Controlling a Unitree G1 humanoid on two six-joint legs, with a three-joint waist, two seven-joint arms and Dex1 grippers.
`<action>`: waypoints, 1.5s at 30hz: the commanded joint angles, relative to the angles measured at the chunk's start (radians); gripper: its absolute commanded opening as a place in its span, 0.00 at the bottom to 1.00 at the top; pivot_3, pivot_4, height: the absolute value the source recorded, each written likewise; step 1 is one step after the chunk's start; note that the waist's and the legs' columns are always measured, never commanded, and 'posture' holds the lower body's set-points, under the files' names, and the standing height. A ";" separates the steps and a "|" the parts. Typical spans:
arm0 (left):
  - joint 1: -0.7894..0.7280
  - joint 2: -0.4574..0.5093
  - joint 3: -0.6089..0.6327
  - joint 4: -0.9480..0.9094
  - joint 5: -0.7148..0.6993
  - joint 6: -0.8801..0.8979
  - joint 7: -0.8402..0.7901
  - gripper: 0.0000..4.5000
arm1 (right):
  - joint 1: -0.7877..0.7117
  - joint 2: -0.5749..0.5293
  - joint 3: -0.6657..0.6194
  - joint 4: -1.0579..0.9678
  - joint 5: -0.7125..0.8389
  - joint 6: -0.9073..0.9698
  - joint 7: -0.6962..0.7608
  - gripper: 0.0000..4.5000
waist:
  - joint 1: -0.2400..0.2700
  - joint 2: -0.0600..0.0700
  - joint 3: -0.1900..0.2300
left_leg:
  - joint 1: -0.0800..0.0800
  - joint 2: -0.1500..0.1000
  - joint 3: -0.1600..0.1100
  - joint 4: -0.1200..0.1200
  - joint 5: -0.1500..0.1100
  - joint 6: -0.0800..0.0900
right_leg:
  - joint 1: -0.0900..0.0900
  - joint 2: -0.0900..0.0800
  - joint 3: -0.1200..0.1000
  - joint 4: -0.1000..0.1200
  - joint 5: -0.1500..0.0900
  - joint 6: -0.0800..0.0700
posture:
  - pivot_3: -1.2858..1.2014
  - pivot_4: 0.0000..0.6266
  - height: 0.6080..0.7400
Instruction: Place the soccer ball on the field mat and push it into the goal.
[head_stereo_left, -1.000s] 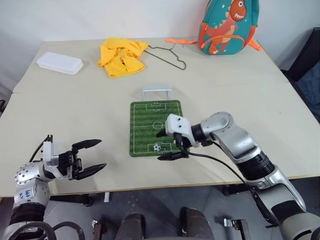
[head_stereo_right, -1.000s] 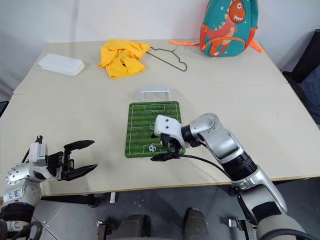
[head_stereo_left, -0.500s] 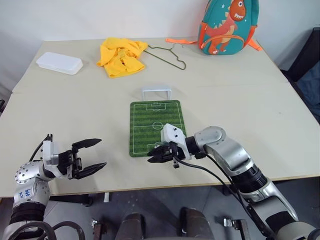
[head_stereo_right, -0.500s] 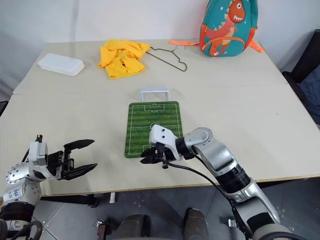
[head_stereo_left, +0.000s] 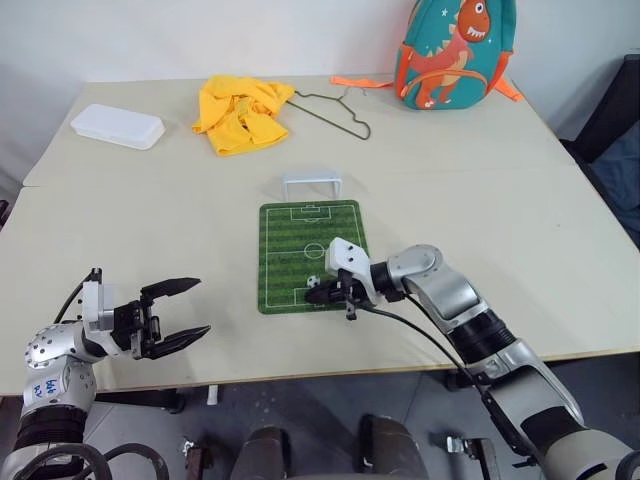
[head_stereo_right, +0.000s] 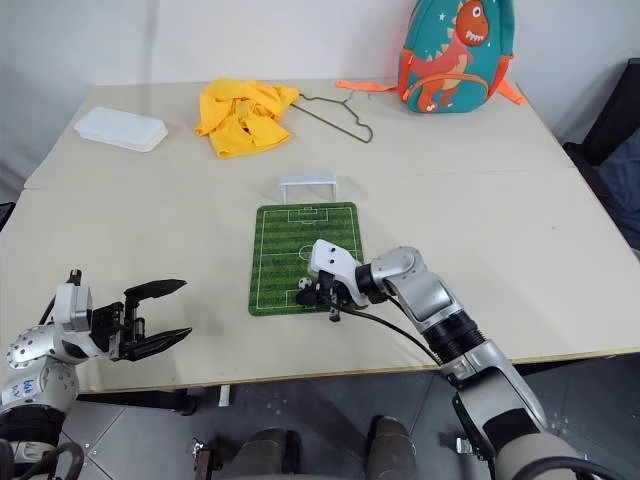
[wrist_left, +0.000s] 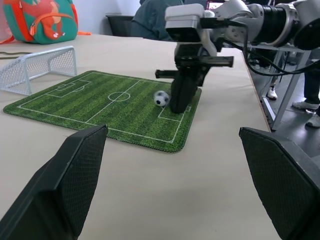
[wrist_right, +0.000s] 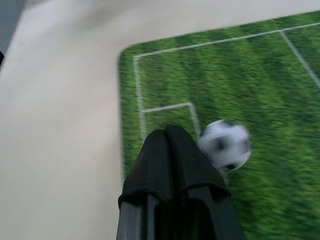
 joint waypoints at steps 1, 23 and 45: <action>-0.018 0.006 0.017 0.008 -0.003 -0.012 -0.112 1.00 | -0.083 0.019 -0.047 0.151 -0.068 -0.125 -0.102 0.02 | 0.000 0.000 0.000 | 0.000 0.001 0.000 0.000 0.000 0.000 | 0.000 0.001 0.000 0.000 0.000 0.000 | 0.52 0.24 1.00; -0.050 -0.025 0.015 0.023 0.050 0.016 -0.031 1.00 | 0.058 -0.080 -0.221 -0.261 0.041 0.061 -0.170 0.02 | 0.000 0.000 0.000 | -0.003 0.005 0.009 -0.001 0.000 -0.002 | -0.011 0.003 0.003 0.003 0.002 -0.004 | 0.52 0.24 1.00; 0.089 0.017 0.109 -0.150 0.171 0.117 0.197 1.00 | 0.496 -0.453 -0.545 -0.300 0.322 -0.131 0.214 0.75 | 0.006 -0.001 0.001 | 0.000 0.006 0.015 0.002 -0.001 -0.002 | -0.009 0.003 0.005 0.002 0.003 -0.006 | 0.52 0.24 1.00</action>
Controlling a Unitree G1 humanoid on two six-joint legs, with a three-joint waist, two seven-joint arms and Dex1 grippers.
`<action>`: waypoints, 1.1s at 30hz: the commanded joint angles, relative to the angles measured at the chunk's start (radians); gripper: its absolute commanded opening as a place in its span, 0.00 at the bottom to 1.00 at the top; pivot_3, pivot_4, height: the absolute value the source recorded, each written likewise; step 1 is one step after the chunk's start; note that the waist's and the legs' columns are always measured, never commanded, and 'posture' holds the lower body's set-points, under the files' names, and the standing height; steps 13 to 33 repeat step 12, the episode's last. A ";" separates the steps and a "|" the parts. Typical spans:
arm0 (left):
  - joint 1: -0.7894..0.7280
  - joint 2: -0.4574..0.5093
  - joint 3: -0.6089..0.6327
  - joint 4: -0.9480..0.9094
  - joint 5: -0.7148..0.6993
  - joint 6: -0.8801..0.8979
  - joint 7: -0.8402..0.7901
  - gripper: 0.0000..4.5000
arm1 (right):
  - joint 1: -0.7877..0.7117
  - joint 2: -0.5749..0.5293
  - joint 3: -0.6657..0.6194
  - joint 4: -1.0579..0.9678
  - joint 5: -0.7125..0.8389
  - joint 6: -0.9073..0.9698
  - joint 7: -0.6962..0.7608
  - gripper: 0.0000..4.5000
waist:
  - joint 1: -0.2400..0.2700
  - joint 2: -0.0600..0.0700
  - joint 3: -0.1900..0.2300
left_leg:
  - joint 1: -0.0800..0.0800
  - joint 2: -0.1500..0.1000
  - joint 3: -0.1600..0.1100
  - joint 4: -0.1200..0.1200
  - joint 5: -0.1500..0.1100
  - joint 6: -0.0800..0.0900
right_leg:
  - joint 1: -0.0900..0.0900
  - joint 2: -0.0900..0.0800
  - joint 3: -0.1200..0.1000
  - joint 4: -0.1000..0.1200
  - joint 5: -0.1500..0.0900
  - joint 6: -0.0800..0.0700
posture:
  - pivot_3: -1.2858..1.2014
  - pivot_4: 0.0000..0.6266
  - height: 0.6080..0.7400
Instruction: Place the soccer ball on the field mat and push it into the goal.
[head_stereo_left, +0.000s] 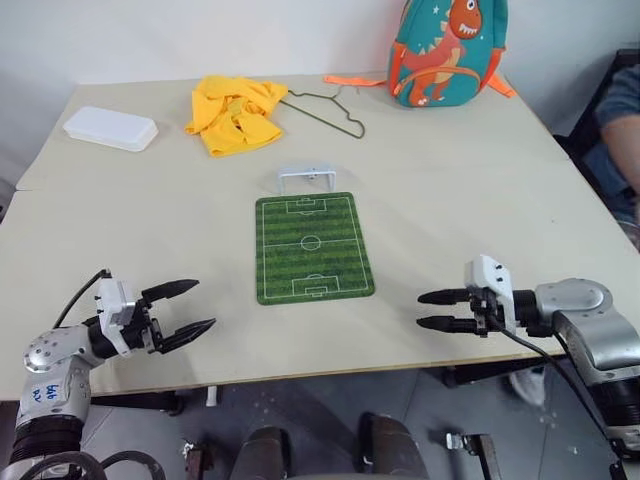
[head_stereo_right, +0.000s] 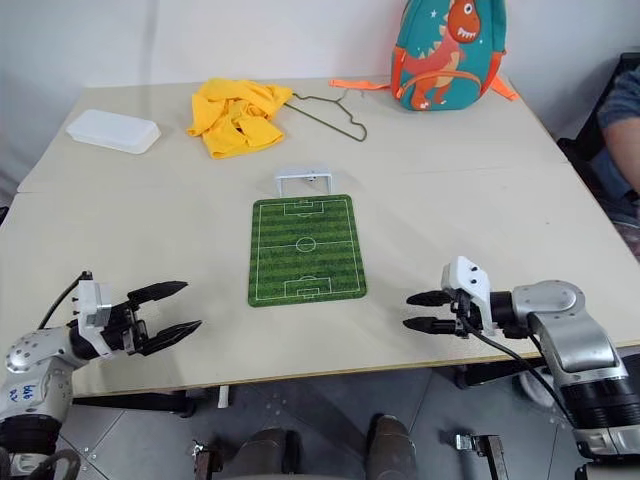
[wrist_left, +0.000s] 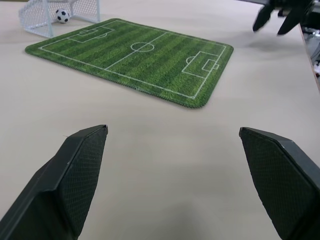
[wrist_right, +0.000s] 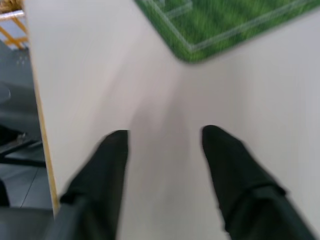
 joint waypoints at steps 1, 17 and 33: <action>0.008 0.022 0.043 -0.033 -0.019 0.007 -0.011 1.00 | 0.000 0.007 -0.098 0.007 0.085 -0.081 0.047 0.82 | 0.001 0.000 0.000 | 0.000 0.000 0.000 0.000 0.000 0.000 | 0.000 0.000 0.000 0.000 0.000 0.000 | 0.52 0.24 1.00; -0.009 0.047 0.048 -0.009 -0.012 0.044 -0.062 1.00 | -0.038 -0.004 -0.134 0.241 -0.011 -0.281 -0.026 0.99 | 0.006 0.000 0.000 | 0.000 0.000 0.001 0.000 0.000 0.000 | 0.000 0.000 0.000 0.001 0.000 0.000 | 0.52 0.24 1.00; -0.009 0.047 0.048 -0.009 -0.012 0.044 -0.062 1.00 | -0.038 -0.004 -0.134 0.241 -0.011 -0.281 -0.026 0.99 | 0.006 0.000 0.000 | 0.000 0.000 0.001 0.000 0.000 0.000 | 0.000 0.000 0.000 0.001 0.000 0.000 | 0.52 0.24 1.00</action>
